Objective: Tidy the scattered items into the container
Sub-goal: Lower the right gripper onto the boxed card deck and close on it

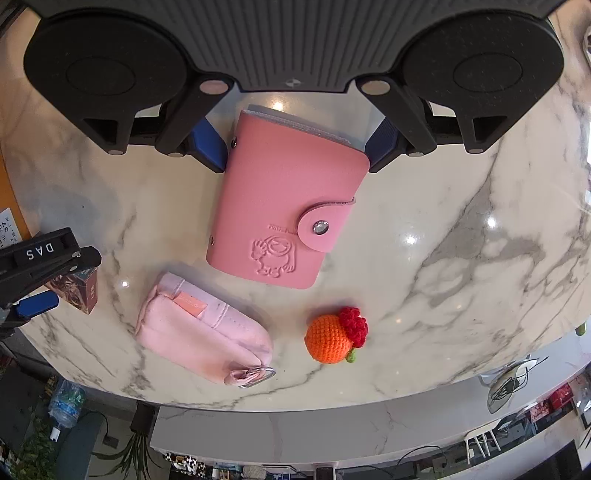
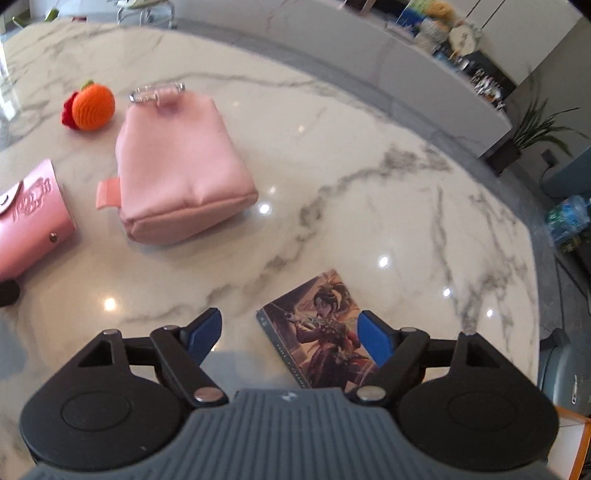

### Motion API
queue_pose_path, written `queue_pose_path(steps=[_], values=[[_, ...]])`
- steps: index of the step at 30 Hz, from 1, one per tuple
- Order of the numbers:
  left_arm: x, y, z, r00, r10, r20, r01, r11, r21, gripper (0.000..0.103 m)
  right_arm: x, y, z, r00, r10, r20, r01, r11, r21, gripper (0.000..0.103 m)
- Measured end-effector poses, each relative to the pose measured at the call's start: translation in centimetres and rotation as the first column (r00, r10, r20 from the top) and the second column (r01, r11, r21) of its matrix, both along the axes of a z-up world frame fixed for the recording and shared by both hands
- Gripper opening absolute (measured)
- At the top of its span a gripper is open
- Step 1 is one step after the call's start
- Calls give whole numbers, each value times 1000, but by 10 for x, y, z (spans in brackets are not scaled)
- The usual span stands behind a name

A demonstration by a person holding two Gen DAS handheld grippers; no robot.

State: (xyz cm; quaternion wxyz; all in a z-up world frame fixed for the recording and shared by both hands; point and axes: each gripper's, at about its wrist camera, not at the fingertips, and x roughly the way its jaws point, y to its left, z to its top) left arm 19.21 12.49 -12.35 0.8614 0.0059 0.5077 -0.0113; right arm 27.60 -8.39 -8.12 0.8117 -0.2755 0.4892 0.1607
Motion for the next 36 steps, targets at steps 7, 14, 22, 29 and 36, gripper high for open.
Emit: queue_pose_path(steps=[7, 14, 22, 29, 36], values=[[8, -3, 0, 998, -23, -60, 26, 999, 47, 95, 26, -9, -6, 993, 14, -116, -16, 1000, -15, 89], [9, -3, 0, 996, -29, -86, 35, 998, 61, 95, 41, -9, -9, 980, 18, -200, -19, 1000, -5, 93], [-1, 4, 1, 997, 2, -81, 2, 998, 59, 95, 32, -8, -6, 978, -13, -208, 20, 999, 30, 77], [-21, 5, 5, 999, -18, -49, 20, 999, 31, 94, -11, 7, -1, 972, -27, -235, 58, 990, 126, 74], [-44, 0, 1, 996, -39, -74, 41, 999, 24, 94, -47, 8, 1, 959, -103, -266, 169, 957, 238, 72]])
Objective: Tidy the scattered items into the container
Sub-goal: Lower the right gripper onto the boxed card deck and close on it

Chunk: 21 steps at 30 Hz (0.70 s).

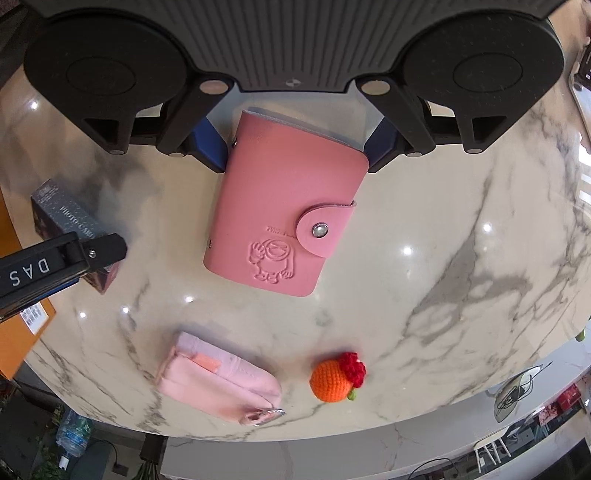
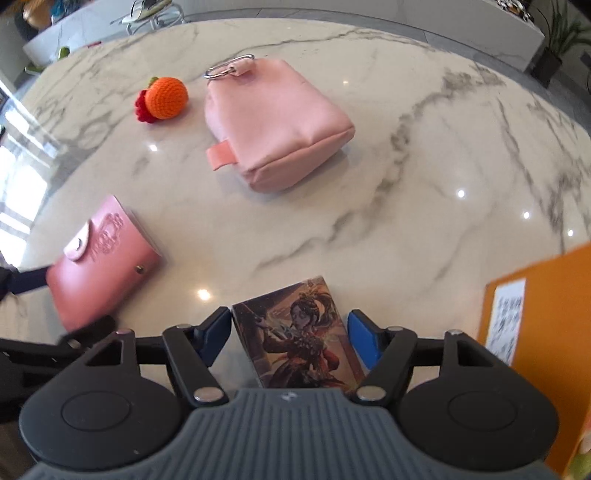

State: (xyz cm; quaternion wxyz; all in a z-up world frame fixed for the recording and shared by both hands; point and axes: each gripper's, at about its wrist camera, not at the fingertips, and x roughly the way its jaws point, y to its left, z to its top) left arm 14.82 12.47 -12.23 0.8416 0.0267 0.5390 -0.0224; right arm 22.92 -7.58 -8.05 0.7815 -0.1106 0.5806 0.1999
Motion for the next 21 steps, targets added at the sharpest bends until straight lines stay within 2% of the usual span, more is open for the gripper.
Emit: queue_pose_path(steps=[5, 9, 15, 21], values=[[-14, -1, 1, 1000, 8, 13, -7, 999, -32, 94, -29, -5, 3, 998, -63, -2, 63, 994, 88, 67], [-24, -1, -1, 999, 24, 32, -23, 998, -51, 95, -47, -12, 2, 994, -103, 39, 99, 992, 82, 72], [-28, 2, 4, 994, 81, 67, -74, 993, -93, 95, -67, -22, 7, 985, -106, 136, 98, 993, 65, 79], [-28, -6, -2, 997, 34, 69, -31, 999, -45, 95, -66, -24, 7, 983, -104, 148, 93, 993, 76, 80]])
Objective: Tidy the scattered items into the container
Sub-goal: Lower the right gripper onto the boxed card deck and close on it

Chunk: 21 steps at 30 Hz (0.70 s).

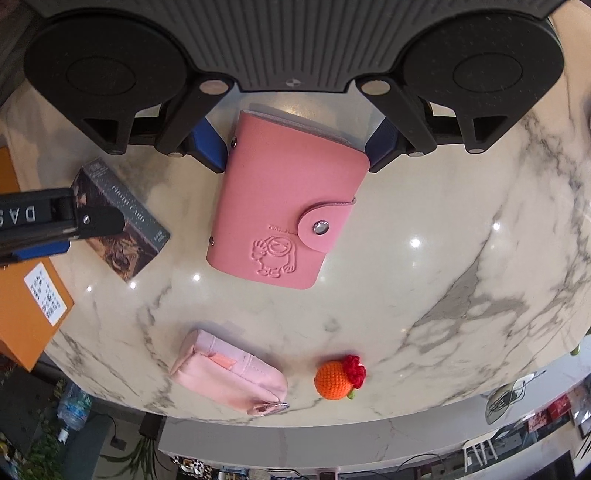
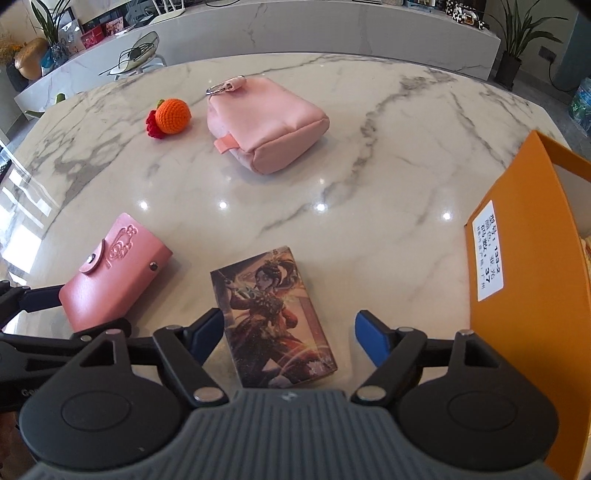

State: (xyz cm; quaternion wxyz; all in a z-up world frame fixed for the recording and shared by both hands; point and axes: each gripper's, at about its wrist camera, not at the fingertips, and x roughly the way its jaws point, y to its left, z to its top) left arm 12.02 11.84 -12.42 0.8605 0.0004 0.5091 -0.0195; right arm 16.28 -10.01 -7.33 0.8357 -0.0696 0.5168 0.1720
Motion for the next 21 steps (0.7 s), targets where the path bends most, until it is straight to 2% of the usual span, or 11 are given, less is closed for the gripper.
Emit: queue_pose_path(steps=[3, 13, 14, 17, 21], values=[[-1, -2, -4, 1000, -12, 18, 12, 1000, 24, 97, 0, 3, -3, 1000, 9, -1, -9, 1000, 1, 80], [0, -3, -5, 998, -8, 62, 7, 1000, 18, 97, -4, 3, -19, 999, 36, -27, -37, 999, -36, 80], [0, -3, -5, 998, -9, 65, 8, 1000, 18, 96, -4, 2, -21, 999, 36, -29, -37, 999, -35, 79], [0, -5, -5, 998, -17, 68, 16, 1000, 25, 95, -8, 4, -19, 999, 52, 1, -52, 997, -48, 67], [-1, -6, -3, 997, -17, 69, 15, 1000, 26, 95, -6, 4, -18, 999, 43, 3, -43, 998, -55, 67]])
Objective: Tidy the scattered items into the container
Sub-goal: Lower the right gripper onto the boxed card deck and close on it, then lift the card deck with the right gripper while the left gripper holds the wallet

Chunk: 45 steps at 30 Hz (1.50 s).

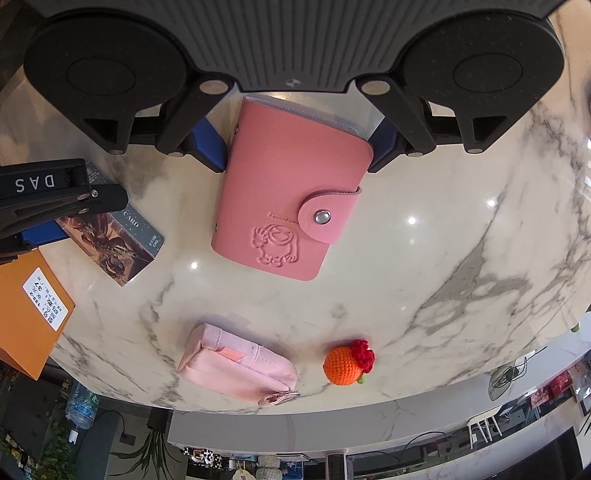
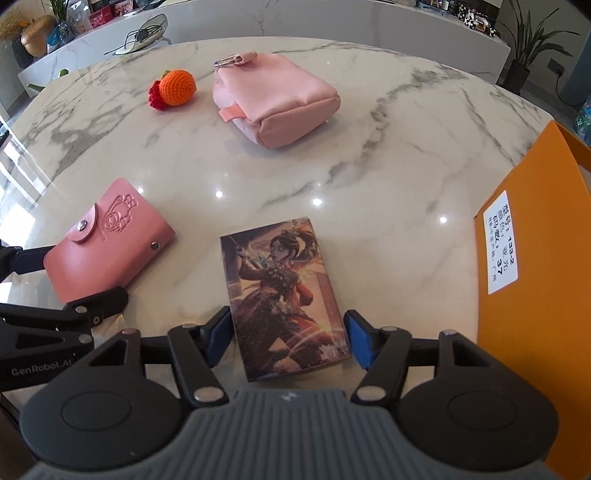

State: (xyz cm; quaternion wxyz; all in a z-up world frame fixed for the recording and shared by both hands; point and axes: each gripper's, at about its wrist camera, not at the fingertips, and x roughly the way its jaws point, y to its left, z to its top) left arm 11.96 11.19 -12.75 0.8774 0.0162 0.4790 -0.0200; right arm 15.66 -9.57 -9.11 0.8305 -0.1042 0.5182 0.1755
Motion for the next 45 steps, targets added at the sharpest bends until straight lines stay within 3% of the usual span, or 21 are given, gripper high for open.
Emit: queue_pose_path(steps=[16, 28, 34, 41, 45], values=[[-18, -16, 36, 997, -12, 80, 10, 1000, 22, 93, -15, -12, 34, 997, -40, 72, 38, 999, 37, 64], [-44, -35, 50, 995, -29, 98, 26, 999, 24, 93, -45, -40, 52, 994, -84, 73, 76, 992, 104, 63], [-58, -48, 46, 994, -49, 101, 44, 998, 51, 93, -62, -51, 44, 995, -83, 60, 76, 991, 110, 62], [-73, -52, 29, 996, -30, 86, 27, 999, 34, 93, -76, -57, 14, 997, -79, -2, 79, 992, 94, 61], [-75, -53, 21, 997, -26, 71, 24, 999, 32, 93, -83, -51, 14, 998, -49, 49, 46, 996, 70, 61]])
